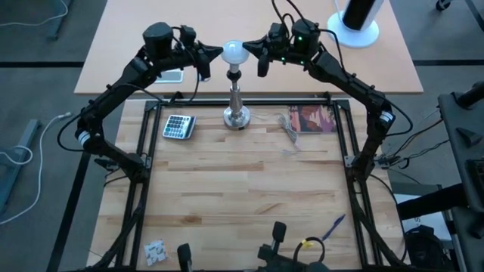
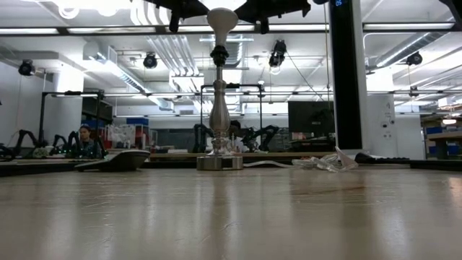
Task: Screw lightbulb
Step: Remove the lightbulb from the table lamp
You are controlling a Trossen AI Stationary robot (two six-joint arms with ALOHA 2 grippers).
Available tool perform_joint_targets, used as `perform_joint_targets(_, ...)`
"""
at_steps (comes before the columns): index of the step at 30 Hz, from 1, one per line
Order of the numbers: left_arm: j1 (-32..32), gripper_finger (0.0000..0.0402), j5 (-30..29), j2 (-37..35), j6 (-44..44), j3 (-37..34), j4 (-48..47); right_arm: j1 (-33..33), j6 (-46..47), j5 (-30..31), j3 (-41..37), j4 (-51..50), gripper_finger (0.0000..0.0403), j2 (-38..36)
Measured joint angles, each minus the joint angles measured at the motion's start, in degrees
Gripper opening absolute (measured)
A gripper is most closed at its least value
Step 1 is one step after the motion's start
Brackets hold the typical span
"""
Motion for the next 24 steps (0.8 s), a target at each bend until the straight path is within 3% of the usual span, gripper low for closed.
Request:
perform_joint_targets(14, -4.2, 0.0000, 3.0, -0.7, -1.8, 0.0, -1.3, 0.0, 0.6, 1.2, 1.1, 1.1, 0.0000, 0.8)
perform_joint_targets(24, -2.3, 0.0000, -7.2, -2.0, 8.0, 4.4, -0.1, -0.2, -0.8, 0.6, 7.1, -4.6, 0.0000, -0.5)
